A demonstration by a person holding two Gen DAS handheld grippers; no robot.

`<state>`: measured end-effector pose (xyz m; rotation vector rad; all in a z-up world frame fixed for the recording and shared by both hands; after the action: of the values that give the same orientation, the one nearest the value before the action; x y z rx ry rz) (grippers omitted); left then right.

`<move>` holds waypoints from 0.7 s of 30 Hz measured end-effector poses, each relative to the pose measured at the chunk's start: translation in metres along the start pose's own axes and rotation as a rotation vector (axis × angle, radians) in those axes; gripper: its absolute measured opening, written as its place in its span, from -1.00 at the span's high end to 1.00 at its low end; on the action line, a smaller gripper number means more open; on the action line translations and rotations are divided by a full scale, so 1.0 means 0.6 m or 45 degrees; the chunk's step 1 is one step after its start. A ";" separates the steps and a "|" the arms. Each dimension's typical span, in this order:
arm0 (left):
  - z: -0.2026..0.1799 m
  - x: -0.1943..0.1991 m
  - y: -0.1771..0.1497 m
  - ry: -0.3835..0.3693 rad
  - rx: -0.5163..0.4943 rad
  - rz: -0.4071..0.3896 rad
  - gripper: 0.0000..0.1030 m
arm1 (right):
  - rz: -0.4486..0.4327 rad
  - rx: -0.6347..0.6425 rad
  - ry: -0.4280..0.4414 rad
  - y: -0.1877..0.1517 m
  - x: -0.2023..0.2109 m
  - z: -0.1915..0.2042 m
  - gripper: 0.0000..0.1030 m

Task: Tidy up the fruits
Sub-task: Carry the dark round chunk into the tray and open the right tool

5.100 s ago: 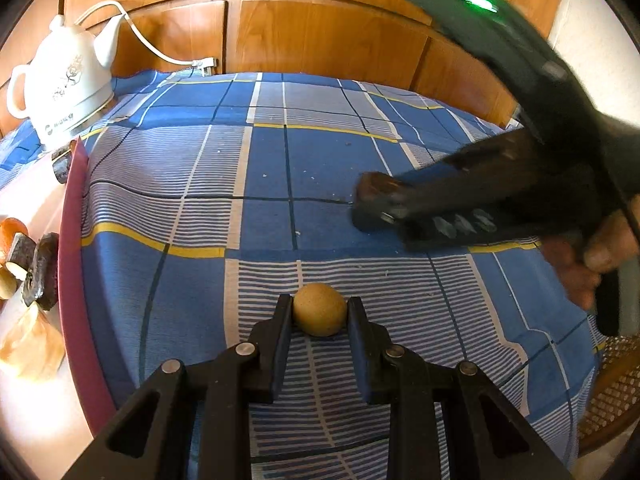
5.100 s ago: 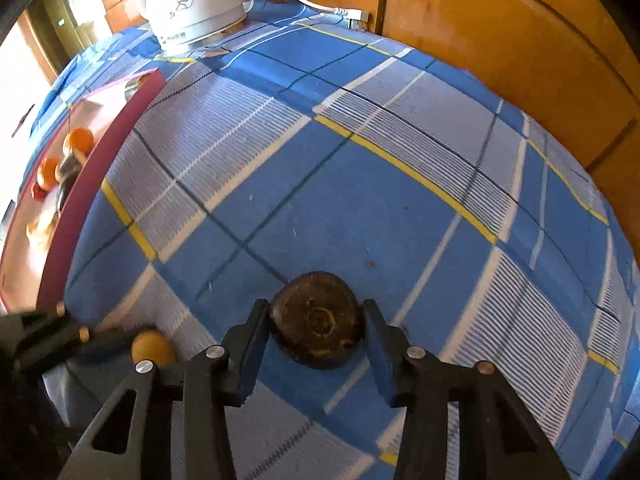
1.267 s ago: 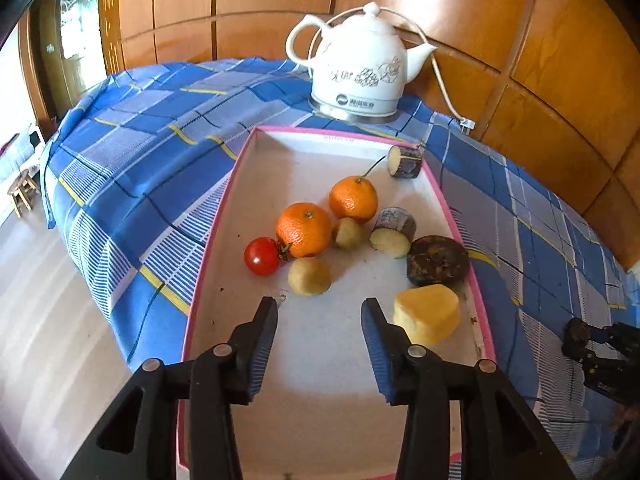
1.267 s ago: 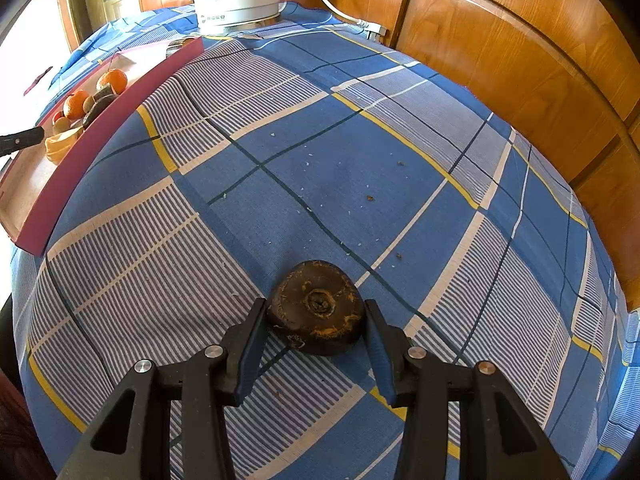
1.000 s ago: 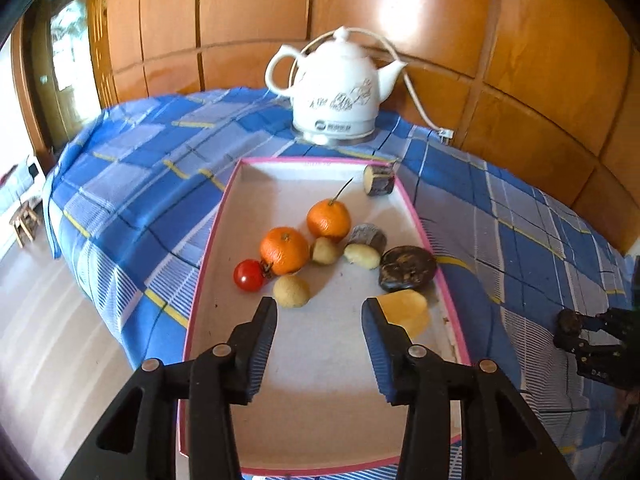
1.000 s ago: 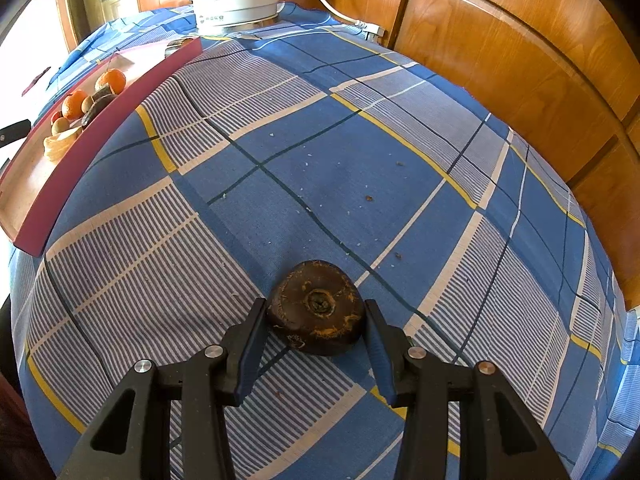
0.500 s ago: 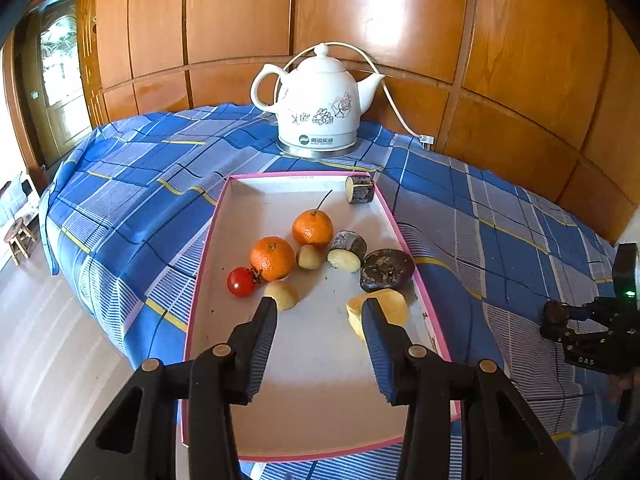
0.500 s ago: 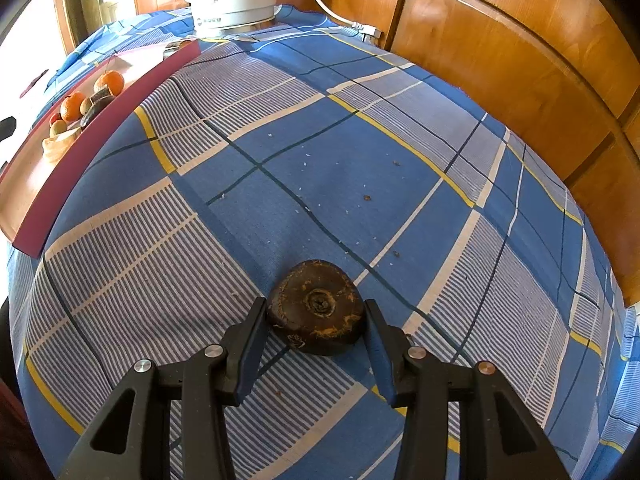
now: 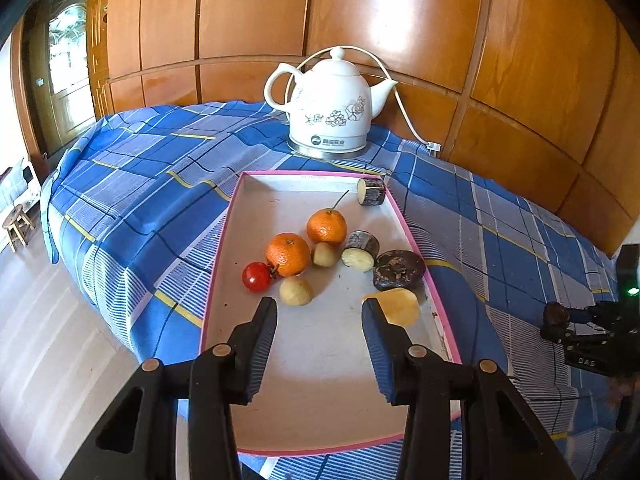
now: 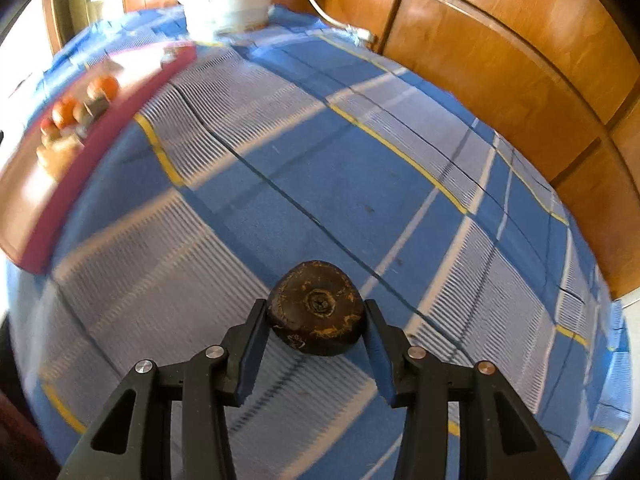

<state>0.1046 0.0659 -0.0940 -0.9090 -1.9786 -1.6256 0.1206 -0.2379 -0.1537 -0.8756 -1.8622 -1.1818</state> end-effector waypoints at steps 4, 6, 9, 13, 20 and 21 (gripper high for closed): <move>0.022 0.001 -0.002 0.019 0.042 0.001 0.13 | -0.093 0.011 0.181 0.044 0.063 0.056 0.09; 0.032 0.004 0.000 0.028 0.057 -0.006 0.13 | -0.132 0.044 0.287 0.063 0.095 0.095 0.09; 0.050 0.010 0.003 0.046 0.081 -0.020 0.13 | -0.185 0.117 0.416 0.088 0.139 0.160 0.09; 0.067 0.016 0.005 0.058 0.107 -0.028 0.13 | -0.191 0.245 0.574 0.114 0.174 0.265 0.09; 0.089 0.019 0.004 0.059 0.149 -0.032 0.13 | 0.048 0.399 0.697 0.111 0.125 0.388 0.09; 0.092 0.019 0.004 0.061 0.153 -0.031 0.13 | 0.067 0.402 0.687 0.112 0.116 0.394 0.09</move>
<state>0.1028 0.1222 -0.0968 -0.7960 -2.0379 -1.5087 0.0894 0.0148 -0.1351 -0.3765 -1.5106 -0.9384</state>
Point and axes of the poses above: each gripper's, at about its wrist camera, not at the fingertips, and x roughly against the way its jaws point, z to its left, y to its top, the point moved 10 cm from there along -x, roughly the way its jaws point, and after that the axes turned 10 degrees about -y, right-handed, at the moved point
